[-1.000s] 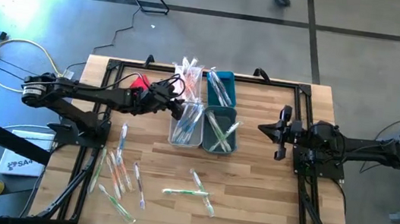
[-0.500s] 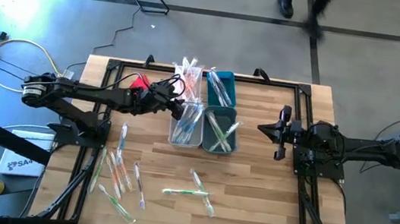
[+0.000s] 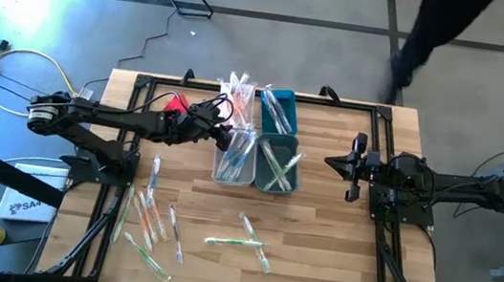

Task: Pick & Place Toothbrushes
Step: Put the green toothbrush into the blue bin

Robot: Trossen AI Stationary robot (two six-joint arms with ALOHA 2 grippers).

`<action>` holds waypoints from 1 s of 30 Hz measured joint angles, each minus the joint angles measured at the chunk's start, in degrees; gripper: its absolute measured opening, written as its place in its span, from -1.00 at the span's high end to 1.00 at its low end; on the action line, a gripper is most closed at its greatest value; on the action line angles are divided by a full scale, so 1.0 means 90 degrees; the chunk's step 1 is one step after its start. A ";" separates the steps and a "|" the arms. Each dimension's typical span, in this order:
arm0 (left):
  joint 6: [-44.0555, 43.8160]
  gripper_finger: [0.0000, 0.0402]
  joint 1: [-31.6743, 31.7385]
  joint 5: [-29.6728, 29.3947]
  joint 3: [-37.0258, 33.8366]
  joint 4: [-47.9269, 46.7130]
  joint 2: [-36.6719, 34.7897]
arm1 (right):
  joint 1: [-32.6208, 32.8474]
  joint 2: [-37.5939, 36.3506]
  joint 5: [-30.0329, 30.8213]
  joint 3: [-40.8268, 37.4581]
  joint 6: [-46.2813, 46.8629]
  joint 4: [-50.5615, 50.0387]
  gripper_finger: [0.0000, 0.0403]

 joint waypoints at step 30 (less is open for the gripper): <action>0.0509 0.06 0.0002 0.0227 0.0004 -0.0005 0.0000 | -0.0001 0.0000 0.0002 0.0000 0.0001 0.0002 0.97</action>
